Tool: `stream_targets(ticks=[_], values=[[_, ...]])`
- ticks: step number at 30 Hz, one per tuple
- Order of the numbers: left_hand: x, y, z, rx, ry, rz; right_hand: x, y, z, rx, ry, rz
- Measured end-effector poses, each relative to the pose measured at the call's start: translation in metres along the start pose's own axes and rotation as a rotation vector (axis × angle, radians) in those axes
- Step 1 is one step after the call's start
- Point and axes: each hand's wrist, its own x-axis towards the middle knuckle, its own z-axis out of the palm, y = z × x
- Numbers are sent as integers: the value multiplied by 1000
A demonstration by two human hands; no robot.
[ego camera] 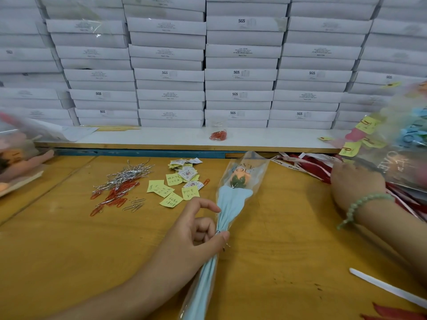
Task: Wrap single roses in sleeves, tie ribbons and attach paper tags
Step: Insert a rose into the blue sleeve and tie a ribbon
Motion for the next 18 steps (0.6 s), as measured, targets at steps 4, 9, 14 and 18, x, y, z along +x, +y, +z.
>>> stream_targets(ticks=[4,9,14,18], values=[[0,0,0,7,0,0,6,8,3,67,-18,2],[1,-2,0,9,-10,-1,7,11,4,194,17,12],[1,-4,-1,5,-15,-5,9,15,5,124,47,-33],[2,-5,-1,4,-9,-1,12,18,3,119,140,-34]])
